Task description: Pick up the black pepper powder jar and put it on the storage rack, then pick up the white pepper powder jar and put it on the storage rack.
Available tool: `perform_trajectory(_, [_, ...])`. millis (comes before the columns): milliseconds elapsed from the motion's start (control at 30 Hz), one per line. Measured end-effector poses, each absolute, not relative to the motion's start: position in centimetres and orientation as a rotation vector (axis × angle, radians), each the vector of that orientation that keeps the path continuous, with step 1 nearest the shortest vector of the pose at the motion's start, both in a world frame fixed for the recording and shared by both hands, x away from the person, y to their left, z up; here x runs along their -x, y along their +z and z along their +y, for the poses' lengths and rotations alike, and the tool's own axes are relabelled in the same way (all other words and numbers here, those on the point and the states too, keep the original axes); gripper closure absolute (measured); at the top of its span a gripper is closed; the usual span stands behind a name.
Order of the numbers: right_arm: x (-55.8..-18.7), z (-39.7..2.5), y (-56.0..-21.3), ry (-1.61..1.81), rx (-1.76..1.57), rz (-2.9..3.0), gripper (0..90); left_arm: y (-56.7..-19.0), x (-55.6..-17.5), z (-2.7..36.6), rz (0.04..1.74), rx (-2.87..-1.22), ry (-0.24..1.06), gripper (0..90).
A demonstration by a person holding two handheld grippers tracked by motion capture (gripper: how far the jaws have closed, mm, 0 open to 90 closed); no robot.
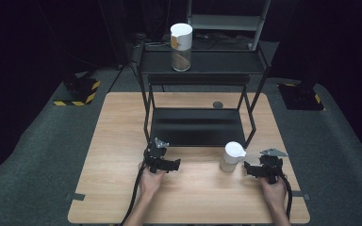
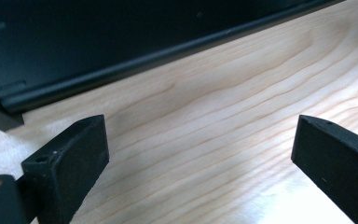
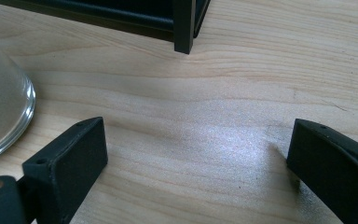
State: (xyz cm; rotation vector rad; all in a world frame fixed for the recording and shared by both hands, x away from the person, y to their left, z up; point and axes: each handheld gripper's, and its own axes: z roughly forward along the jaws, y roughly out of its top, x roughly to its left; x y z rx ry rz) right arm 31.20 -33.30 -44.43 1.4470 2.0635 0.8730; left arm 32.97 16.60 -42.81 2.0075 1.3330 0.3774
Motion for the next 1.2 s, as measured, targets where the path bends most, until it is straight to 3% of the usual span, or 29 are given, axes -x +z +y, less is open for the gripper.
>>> perform_trajectory(167, [-31.2,-33.3,-44.4,0.873,-1.447,2.064,4.2,-44.1,-32.4,16.3,1.332,-1.985,0.406,3.4])
perform_trajectory(400, [-31.2,-33.3,-44.4,0.873,-1.446,2.064,4.2,-44.9,-31.0,14.5,1.292,-2.030,0.541,3.3])
perform_trajectory(1200, [-31.8,-33.6,-43.8,0.861,-1.451,2.110,2.2,-44.9,-31.1,14.5,1.292,-2.029,0.538,2.9])
